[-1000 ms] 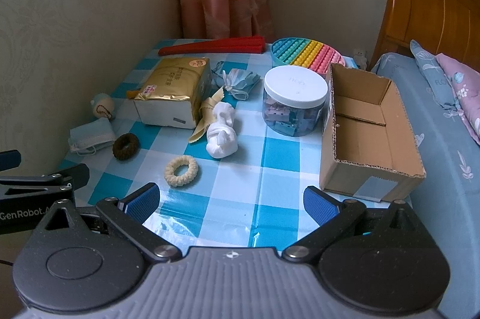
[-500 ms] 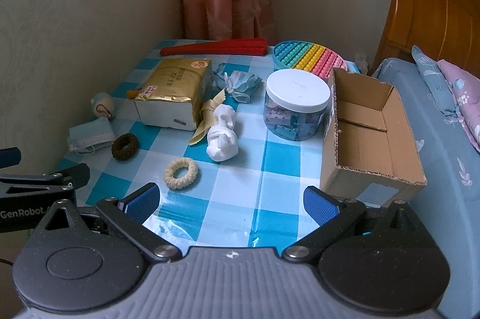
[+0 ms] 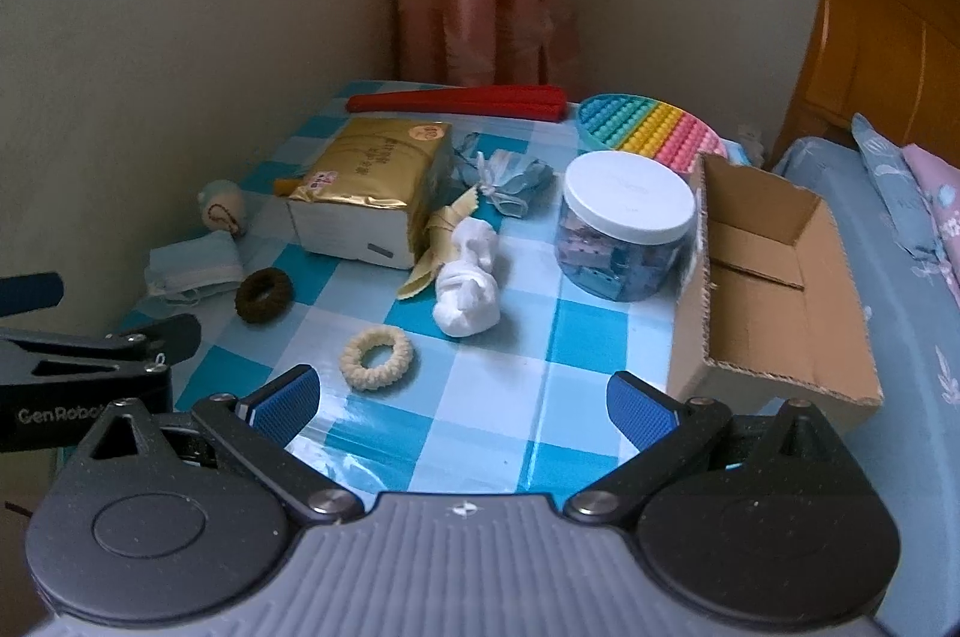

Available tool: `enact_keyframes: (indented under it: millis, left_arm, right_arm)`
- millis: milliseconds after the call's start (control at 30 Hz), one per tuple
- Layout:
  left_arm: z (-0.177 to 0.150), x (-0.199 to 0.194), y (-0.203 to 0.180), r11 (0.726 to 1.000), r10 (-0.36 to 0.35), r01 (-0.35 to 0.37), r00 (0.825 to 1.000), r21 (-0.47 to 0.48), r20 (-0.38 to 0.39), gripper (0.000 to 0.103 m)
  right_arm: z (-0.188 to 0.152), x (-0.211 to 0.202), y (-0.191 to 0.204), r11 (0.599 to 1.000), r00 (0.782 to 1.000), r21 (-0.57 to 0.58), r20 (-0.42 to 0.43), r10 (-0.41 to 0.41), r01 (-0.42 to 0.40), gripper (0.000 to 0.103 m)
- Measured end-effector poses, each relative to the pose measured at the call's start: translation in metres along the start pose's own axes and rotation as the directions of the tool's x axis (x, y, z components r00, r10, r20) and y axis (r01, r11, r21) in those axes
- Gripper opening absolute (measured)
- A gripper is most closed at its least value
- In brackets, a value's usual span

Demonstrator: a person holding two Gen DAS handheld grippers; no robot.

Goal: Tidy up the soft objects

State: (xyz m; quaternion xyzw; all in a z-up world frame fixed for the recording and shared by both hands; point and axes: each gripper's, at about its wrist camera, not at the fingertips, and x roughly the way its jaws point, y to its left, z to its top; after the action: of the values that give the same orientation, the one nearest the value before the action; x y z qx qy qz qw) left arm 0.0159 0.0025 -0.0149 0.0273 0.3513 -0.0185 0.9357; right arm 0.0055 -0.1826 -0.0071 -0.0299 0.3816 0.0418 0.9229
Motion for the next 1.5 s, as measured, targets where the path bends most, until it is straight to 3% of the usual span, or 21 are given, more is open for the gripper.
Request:
enact_keyframes:
  millis: [533,767,1267,1500]
  left_arm:
    - [-0.022,0.042,0.02,0.999,-0.04,0.04,0.999,-0.036,-0.003,0.103]
    - [-0.024,0.057,0.037,0.996,-0.015,0.01,0.998,-0.087,-0.058,0.102]
    - [-0.029,0.072,0.049,0.995,0.002,-0.009,0.997,-0.099,-0.077,0.103]
    - [-0.029,0.076,0.046,0.997,0.013,-0.019,0.997,-0.075,-0.08,0.102]
  right_arm:
    - [-0.013,0.054,-0.004,0.996,0.997,-0.072,-0.052,0.058,-0.061,0.103]
    - [-0.018,0.079,0.004,0.989,0.993,-0.112,-0.086,0.084,-0.093,0.103]
    - [-0.017,0.114,0.026,0.974,0.986,-0.164,-0.083,0.145,-0.157,0.103]
    - [-0.012,0.119,0.03,0.964,0.983,-0.196,-0.047,0.176,-0.182,0.093]
